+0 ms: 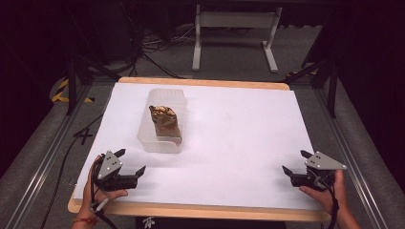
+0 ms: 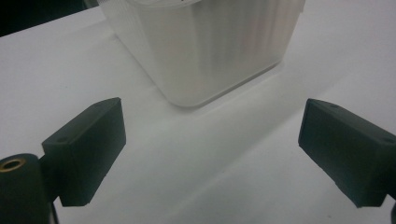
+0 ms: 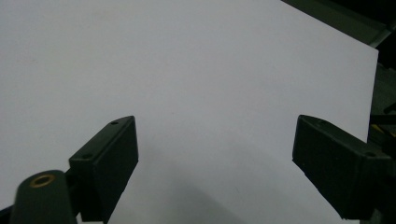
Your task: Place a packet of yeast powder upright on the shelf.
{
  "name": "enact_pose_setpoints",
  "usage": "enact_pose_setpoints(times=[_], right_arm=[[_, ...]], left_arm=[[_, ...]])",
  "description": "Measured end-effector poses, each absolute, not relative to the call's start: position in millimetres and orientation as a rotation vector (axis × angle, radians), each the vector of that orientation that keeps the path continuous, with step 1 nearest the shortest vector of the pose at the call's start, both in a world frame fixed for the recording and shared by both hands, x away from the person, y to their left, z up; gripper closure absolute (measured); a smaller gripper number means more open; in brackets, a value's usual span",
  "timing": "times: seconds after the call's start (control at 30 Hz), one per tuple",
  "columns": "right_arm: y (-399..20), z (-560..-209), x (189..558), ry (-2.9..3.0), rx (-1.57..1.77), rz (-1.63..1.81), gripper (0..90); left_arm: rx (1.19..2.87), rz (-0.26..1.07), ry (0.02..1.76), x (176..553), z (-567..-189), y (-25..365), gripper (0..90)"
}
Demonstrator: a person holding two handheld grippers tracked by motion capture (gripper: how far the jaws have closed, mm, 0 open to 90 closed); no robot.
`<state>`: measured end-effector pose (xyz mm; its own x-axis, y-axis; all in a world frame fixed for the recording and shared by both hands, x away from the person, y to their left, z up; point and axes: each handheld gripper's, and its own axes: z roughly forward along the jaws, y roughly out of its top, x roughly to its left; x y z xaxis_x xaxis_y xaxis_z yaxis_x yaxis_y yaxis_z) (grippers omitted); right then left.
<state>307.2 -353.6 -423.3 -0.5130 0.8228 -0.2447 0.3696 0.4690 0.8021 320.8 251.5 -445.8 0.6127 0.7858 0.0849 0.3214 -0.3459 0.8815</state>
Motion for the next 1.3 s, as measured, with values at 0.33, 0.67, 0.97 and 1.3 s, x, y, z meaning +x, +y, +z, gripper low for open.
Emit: enact_pose_setpoints(times=[0.33, 0.67, 0.97, 1.3], right_arm=[[-364, -431, 299, 1.969, 1.016, 0.966, 8.8], [-367, -432, 297, 1.955, 1.056, 0.975, 8.4], [-371, -434, 297, 1.953, 1.071, 0.972, 7.7], [-374, -432, 294, 1.916, 1.072, 0.971, 9.8]], left_arm=[[1.918, 0.659, 0.874, 320, -444, 251, 8.1], [1.928, 0.672, 0.852, 320, -443, 248, 8.0], [1.933, 0.665, 0.860, 324, -444, 247, 8.0], [1.935, 0.667, 0.867, 325, -444, 247, 8.0]])
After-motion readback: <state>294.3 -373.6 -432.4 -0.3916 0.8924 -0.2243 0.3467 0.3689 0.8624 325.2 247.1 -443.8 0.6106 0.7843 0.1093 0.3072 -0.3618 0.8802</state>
